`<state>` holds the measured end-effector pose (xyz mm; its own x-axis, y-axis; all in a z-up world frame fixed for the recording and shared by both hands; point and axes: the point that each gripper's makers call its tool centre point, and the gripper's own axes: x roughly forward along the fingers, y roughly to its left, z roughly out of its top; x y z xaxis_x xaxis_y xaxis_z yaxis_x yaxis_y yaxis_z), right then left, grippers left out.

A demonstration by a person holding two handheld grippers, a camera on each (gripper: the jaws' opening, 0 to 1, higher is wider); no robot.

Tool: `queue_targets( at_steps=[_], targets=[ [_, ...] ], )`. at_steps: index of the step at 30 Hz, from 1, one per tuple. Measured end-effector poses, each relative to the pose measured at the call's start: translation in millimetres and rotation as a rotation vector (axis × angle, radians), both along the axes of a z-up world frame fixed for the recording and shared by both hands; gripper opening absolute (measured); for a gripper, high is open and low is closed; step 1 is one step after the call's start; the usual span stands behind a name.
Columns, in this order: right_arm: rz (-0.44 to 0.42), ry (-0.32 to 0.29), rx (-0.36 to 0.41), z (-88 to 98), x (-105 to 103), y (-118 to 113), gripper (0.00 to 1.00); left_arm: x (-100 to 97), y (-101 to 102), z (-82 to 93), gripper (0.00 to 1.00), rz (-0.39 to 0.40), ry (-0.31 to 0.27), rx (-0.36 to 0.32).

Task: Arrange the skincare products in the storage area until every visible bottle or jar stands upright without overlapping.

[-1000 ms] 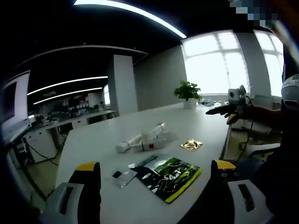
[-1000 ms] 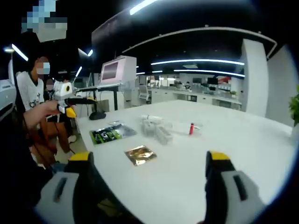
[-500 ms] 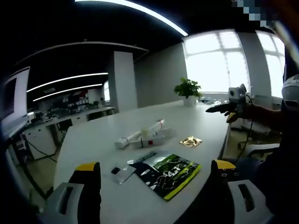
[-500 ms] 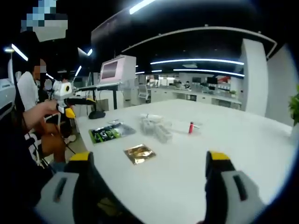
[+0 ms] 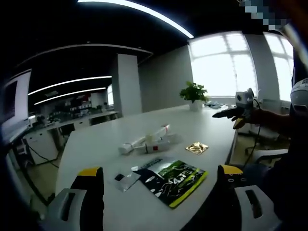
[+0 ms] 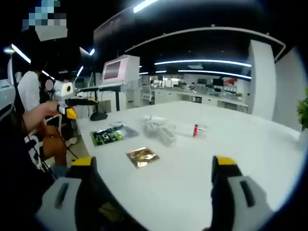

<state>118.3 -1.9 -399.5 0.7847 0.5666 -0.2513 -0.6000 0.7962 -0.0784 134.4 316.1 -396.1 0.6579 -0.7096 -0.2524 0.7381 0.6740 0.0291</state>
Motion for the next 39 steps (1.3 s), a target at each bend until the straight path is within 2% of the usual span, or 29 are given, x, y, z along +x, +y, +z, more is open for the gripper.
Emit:
queue_targets(
  at_steps=[25,28,32,39],
  targets=[
    [0.007,0.007,-0.006,-1.4,-1.8,1.6,0.99,-1.9,4.3,-1.8,1.00,0.005,0.003,0.018],
    [0.013,-0.002,0.021,2.1,-2.2,2.9,1.00,-2.6,3.0,-2.8,1.00,0.001,0.011,0.013],
    [0.010,0.004,-0.001,-0.9,-2.4,1.9,0.99,-2.8,2.5,-3.7,1.00,0.000,0.009,0.020],
    [0.006,0.006,0.007,-0.8,-3.0,1.1,0.99,-1.7,4.6,-4.7,1.00,0.006,0.013,0.023]
  ],
)
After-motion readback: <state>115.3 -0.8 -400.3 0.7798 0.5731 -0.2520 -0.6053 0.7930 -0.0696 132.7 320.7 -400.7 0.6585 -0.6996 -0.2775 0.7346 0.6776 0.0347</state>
